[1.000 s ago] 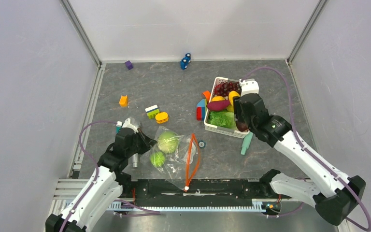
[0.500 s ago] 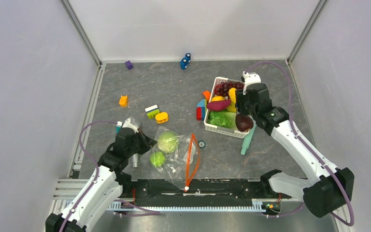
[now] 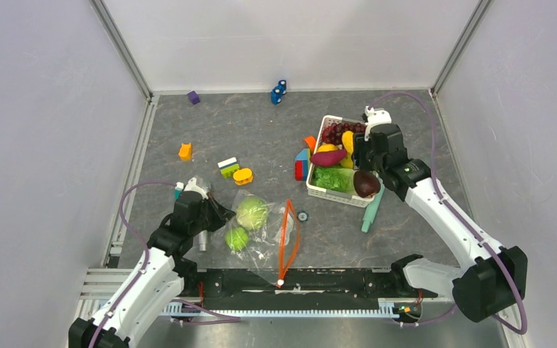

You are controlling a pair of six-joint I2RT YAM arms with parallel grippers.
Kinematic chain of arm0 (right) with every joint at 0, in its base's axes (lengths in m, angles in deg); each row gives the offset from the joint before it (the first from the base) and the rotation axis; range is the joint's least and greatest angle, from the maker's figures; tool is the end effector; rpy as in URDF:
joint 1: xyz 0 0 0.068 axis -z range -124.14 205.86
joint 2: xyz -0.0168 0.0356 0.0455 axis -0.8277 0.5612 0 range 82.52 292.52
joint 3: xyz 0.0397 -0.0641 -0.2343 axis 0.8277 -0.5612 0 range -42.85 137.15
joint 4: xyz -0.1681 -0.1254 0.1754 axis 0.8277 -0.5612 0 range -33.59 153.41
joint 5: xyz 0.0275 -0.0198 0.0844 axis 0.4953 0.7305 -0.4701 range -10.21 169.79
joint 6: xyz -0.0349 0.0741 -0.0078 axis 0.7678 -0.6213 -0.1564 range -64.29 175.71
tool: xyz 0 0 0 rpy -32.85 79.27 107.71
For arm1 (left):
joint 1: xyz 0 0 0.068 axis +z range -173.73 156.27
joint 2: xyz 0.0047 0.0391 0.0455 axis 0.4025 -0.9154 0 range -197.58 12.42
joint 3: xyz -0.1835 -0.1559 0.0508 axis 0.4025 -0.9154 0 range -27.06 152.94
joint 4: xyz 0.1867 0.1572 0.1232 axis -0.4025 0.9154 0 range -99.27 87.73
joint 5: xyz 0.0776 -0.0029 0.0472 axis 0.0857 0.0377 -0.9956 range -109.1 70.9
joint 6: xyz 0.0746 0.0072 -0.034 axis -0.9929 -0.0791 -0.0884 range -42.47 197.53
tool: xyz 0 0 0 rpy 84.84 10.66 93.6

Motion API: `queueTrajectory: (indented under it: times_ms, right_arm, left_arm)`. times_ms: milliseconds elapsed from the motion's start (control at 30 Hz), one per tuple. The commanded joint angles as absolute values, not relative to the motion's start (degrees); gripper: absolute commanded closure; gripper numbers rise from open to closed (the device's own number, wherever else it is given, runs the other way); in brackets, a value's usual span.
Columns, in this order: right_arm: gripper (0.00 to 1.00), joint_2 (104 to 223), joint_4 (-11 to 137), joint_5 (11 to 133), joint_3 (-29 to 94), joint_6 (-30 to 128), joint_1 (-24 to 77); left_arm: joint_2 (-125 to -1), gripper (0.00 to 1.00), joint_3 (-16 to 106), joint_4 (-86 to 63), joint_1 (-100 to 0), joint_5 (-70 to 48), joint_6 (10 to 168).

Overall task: Open the zip-top bag and remove the fake food
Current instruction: Place the fake fruit in the bin.

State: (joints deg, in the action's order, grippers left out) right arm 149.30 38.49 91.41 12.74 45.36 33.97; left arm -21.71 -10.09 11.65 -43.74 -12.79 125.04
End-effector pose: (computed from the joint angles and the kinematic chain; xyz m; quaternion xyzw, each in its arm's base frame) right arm 0.2910 0.1013 0.2546 -0.0436 0.8870 0.0385 0.4581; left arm 0.1877 -0.0768 0.1378 -0.1900 0.8777 -0.2840 0.3359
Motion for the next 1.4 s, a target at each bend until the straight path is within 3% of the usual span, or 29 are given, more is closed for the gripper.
queueTrajectory:
  times_ms: [0, 167, 367, 600, 733, 933, 1133, 1267, 1367]
  right_arm:
    - [0.79, 145.8, 43.49, 89.66, 11.28, 35.62, 34.35]
    - [0.84, 140.24, 54.15, 83.82, 3.8, 19.19, 34.33]
    - [0.9, 136.0, 56.47, 88.47, -1.86, -0.73, 33.69]
    - [0.85, 137.52, 48.63, 93.56, 5.12, 1.88, 33.01]
    - [0.81, 140.14, 48.73, 92.75, 8.31, 17.31, 33.06]
    - [0.85, 139.96, 52.9, 89.42, 10.11, 50.64, 33.11]
    - [0.97, 134.54, 62.02, 89.58, 3.63, 82.49, 33.56]
    - [0.97, 137.83, 52.3, 84.72, 7.56, 97.29, 34.58]
    - [0.96, 140.46, 46.51, 81.89, 10.66, 99.7, 35.02]
  left_arm:
    - [-22.04, 0.98, -9.4, 11.47, -43.82, -13.11, 123.23]
    - [-22.52, 0.98, -9.16, 11.42, -43.86, -12.94, 123.37]
    - [-21.62, 0.98, -9.18, 11.84, -43.85, -12.77, 123.42]
    - [-21.33, 0.98, -9.31, 11.74, -43.85, -12.64, 123.68]
    - [-21.25, 0.98, -9.25, 11.83, -43.82, -12.68, 123.68]
    - [-20.95, 0.98, -9.57, 11.43, -43.82, -12.07, 123.55]
    - [-22.38, 0.98, -8.96, 11.21, -43.83, -11.38, 122.99]
    - [-22.91, 0.98, -8.55, 11.03, -43.82, -11.09, 122.58]
    - [-23.26, 0.98, -8.26, 11.12, -43.83, -11.1, 122.36]
